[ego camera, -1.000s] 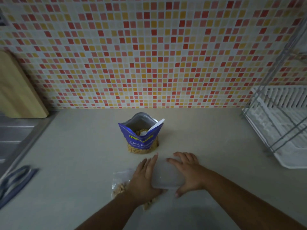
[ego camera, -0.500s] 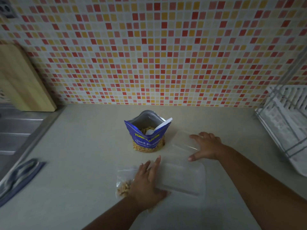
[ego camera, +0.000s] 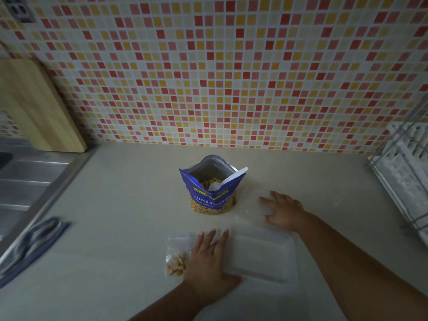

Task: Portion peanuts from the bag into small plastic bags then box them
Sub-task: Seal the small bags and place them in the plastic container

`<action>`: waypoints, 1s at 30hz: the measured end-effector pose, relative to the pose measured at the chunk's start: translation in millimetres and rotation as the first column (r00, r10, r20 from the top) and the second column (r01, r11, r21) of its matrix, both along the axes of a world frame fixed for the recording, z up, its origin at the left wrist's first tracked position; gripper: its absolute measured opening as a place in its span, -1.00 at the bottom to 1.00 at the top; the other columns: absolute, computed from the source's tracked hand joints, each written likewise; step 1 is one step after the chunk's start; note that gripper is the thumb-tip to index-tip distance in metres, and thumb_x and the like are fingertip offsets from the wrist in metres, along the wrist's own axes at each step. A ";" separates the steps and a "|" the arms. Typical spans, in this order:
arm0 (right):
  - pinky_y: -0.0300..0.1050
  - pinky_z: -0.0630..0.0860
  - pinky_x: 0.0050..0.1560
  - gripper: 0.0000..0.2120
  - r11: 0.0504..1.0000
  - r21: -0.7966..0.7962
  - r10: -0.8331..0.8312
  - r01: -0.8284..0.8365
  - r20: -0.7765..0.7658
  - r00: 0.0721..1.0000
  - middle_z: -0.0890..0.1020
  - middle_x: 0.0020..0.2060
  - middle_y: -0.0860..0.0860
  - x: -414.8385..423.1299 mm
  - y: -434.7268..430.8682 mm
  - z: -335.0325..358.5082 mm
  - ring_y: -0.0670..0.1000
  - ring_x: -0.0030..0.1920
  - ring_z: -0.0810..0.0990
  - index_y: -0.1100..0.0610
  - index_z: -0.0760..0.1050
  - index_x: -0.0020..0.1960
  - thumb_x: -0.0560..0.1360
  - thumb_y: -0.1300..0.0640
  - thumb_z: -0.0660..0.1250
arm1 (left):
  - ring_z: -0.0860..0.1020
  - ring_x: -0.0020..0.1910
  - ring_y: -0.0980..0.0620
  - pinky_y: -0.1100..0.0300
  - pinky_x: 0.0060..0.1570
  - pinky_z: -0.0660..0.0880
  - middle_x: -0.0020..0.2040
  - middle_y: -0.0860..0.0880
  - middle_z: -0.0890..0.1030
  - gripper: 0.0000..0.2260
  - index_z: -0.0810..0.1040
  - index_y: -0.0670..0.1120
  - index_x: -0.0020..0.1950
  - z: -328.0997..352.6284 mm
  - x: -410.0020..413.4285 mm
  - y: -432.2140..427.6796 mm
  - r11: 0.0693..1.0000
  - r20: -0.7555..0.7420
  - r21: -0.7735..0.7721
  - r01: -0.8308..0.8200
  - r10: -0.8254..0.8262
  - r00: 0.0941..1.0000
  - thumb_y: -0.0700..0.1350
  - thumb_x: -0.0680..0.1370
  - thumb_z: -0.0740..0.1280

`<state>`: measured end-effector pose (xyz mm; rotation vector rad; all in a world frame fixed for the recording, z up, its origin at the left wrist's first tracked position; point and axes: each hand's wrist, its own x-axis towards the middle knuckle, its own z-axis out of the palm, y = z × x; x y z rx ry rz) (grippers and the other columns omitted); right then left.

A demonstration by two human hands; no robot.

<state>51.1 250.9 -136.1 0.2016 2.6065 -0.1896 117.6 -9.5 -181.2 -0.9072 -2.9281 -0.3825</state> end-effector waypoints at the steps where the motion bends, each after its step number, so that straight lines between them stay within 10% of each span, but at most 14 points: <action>1: 0.15 -0.02 0.50 -0.37 1.000 0.010 0.023 -0.023 0.009 1.000 -0.10 0.56 -0.05 0.8 -0.6 -1.3 0.10 0.55 -0.06 -0.25 -0.03 0.51 0.52 -0.19 0.16 | 0.51 0.28 -0.11 -0.01 0.35 0.13 0.20 -0.02 0.62 -0.07 0.34 -0.12 0.40 0.6 0.5 -0.3 1.000 0.007 -0.005 0.006 -0.006 1.000 0.46 0.22 0.24; 6: 0.13 -0.02 0.49 -0.36 0.999 0.007 0.049 -0.049 -0.036 0.998 -0.07 0.56 -0.04 4.8 -3.7 -4.4 0.09 0.54 -0.03 -0.22 0.01 0.51 0.50 -0.11 0.21 | 0.50 0.29 -0.11 0.00 0.33 0.14 0.22 -0.01 0.61 -0.06 0.31 -0.10 0.42 3.2 4.7 -0.3 1.000 0.028 -0.022 -0.001 0.002 1.000 0.48 0.22 0.22; 10: -0.04 0.30 0.33 -0.59 0.999 -0.008 -0.041 0.040 -0.339 0.940 0.41 0.37 0.01 9.4 -14.6 5.1 0.13 0.36 0.34 -0.08 0.43 0.34 0.49 0.00 0.25 | 0.43 0.36 -0.12 -0.02 0.40 0.13 0.33 0.00 0.51 -0.05 0.25 -0.03 0.47 8.1 9.9 -6.5 1.000 -0.012 0.025 0.015 -0.015 1.000 0.52 0.24 0.19; 16: -0.08 0.54 -0.06 -0.86 0.842 -0.535 -0.356 0.070 -0.454 0.816 0.70 -0.27 0.07 28.0 -81.8 26.2 0.17 -0.13 0.63 0.06 0.65 -0.21 0.35 0.09 0.32 | 0.45 0.26 -0.14 0.12 0.33 0.27 0.24 -0.03 0.58 -0.45 0.43 -0.05 0.35 20.5 -20.4 -44.8 0.920 -0.016 0.379 -0.103 0.118 0.993 0.18 0.43 0.19; 22: -0.01 0.23 0.32 -0.61 0.938 -0.153 0.247 -0.311 -0.334 0.910 0.56 0.24 -0.01 29.0 -159.6 26.2 0.09 0.34 0.32 0.00 0.50 0.26 0.46 -0.07 0.27 | 0.33 0.38 -0.04 0.12 0.35 0.14 0.36 -0.02 0.42 -0.18 0.40 0.08 0.37 31.4 -59.9 -92.0 0.952 0.345 -0.129 -0.279 0.307 0.887 0.31 0.15 -0.01; 30: 0.08 0.16 0.28 -0.74 0.946 -0.042 0.305 -0.320 -0.209 0.929 0.59 0.15 0.00 20.7 -185.1 14.5 0.11 0.33 0.30 -0.04 0.56 0.13 0.45 0.00 0.28 | 0.57 0.05 -0.12 0.20 -0.04 0.37 -0.06 -0.07 0.65 -0.69 0.58 -0.09 -0.02 38.5 -63.1 -93.6 0.968 0.439 -0.003 -0.251 0.227 0.870 0.02 0.34 0.23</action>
